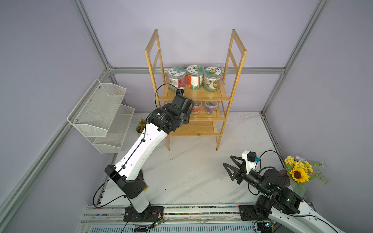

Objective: Place the seed container on the shelf
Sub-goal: Place the seed jar on the shelf.

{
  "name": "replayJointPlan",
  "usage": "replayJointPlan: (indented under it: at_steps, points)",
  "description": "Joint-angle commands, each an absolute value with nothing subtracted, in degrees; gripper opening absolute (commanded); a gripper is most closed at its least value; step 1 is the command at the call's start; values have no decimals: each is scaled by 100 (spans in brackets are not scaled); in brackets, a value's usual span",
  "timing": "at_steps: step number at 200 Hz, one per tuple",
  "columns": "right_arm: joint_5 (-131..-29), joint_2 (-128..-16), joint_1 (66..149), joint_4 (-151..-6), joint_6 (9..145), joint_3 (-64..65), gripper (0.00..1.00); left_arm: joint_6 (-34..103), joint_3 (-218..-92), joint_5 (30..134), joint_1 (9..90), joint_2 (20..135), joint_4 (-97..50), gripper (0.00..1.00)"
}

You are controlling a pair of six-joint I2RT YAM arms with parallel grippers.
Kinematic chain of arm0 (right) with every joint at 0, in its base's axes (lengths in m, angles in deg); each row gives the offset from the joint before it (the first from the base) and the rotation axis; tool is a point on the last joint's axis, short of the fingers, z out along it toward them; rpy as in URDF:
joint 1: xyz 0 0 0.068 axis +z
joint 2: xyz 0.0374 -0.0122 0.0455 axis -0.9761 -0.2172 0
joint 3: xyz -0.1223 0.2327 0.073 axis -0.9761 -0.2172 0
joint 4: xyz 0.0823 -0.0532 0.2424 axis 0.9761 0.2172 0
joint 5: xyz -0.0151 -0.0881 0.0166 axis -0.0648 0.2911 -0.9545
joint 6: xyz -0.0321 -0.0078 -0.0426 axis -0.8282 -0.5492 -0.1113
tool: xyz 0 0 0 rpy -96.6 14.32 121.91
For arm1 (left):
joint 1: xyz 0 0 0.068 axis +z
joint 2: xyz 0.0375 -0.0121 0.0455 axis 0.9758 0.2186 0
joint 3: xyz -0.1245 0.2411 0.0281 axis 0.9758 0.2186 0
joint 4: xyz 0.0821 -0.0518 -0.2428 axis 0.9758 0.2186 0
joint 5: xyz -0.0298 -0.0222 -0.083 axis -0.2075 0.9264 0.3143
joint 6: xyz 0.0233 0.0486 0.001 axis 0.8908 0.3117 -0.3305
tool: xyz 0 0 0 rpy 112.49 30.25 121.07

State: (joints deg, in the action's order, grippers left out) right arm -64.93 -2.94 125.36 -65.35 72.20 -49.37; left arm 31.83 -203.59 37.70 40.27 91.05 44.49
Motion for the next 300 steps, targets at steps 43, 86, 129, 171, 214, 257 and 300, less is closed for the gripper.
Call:
replayJointPlan:
  at_steps: [43,86,129,171,214,257,300]
  points:
    - [-6417,-213,12560,-6425,7174,-4792,67,3287,-20573,3856,4160,9323,4259,53]
    - [-6413,-196,12556,-6409,7181,-4792,67,3289,-20608,3891,4198,9398,4287,54]
    - [-6405,-187,12557,-6392,7179,-4794,67,3290,-20609,3912,4222,9469,4343,56]
    - [-6378,-169,12553,-6372,7175,-4792,67,3265,-20532,3924,4231,9492,4359,61]
    - [-6377,-134,12554,-6357,7175,-4801,67,3256,-20517,3871,4253,9511,4412,67]
    - [-6373,-135,12554,-6359,7173,-4801,67,3267,-20512,3773,4248,9505,4455,78]
    - [-6375,-169,12553,-6393,7174,-4795,67,3270,-20523,3746,4261,9501,4455,84]
